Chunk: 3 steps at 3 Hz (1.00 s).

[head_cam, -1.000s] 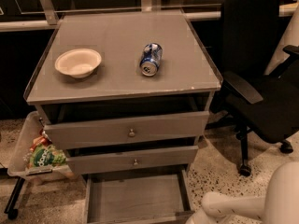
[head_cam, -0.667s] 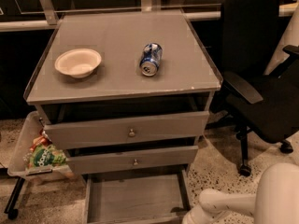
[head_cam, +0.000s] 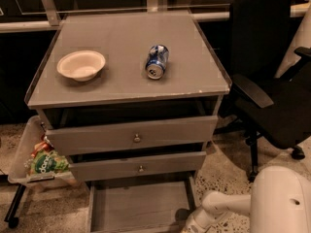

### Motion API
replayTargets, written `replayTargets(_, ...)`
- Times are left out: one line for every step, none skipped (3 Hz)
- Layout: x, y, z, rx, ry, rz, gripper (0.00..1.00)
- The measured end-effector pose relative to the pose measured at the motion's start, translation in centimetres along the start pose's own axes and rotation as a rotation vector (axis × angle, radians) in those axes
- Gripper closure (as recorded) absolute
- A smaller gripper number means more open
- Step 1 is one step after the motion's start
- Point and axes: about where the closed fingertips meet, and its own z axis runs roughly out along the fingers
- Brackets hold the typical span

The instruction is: Close bottom drawer

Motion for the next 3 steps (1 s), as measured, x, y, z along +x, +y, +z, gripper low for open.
replayTargets(-1.2, -0.7, -0.3, 0.024, 0.004, -0.015, 1.00)
replayTargets(-2.3, -0.8, -1.4, 0.050, 0.012, -0.024, 1.00)
replayTargets(-2.4, -0.8, -1.5, 0.051, 0.012, -0.024, 0.81)
